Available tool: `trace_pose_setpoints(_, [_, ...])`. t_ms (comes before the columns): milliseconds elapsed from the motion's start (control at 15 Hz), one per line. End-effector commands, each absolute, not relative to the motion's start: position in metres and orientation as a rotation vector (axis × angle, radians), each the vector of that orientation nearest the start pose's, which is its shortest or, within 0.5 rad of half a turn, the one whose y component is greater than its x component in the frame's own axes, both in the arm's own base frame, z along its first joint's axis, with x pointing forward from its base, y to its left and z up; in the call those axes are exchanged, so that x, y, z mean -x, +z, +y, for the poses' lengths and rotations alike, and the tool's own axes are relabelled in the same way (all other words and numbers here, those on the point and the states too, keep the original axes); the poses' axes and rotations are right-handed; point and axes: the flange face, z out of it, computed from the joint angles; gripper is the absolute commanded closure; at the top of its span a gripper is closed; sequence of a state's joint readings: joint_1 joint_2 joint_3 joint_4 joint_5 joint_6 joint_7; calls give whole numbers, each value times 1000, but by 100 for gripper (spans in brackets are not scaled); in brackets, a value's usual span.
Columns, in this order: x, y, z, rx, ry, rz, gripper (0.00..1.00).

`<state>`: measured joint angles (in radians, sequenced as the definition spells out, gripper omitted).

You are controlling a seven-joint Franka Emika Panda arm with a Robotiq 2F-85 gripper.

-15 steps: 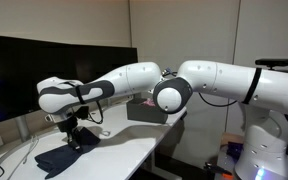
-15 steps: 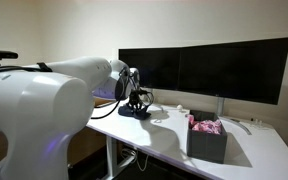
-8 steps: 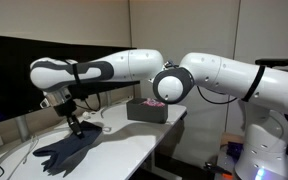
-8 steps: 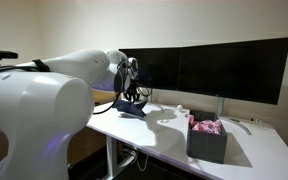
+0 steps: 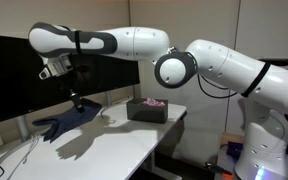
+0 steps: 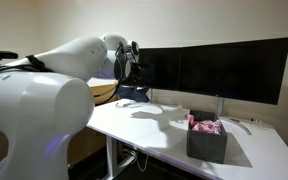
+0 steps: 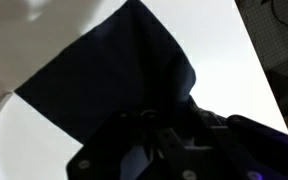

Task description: Put the pink and blue cloth in the grey box

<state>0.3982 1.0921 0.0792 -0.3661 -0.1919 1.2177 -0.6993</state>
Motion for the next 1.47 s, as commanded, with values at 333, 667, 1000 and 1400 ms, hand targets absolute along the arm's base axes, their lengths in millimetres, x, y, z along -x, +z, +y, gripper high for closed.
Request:
trace_pose_setpoints(333, [-704,507,187,2839,265,-1500,89])
trace_pose_setpoints(667, [-711,524,140,2880,227,-1398,90])
trace_pose_setpoints(1000, [-717,514,141,2909,211,-1383,85])
trace_pose_setpoints(1400, [-724,517,117,2964,178,-1292,91])
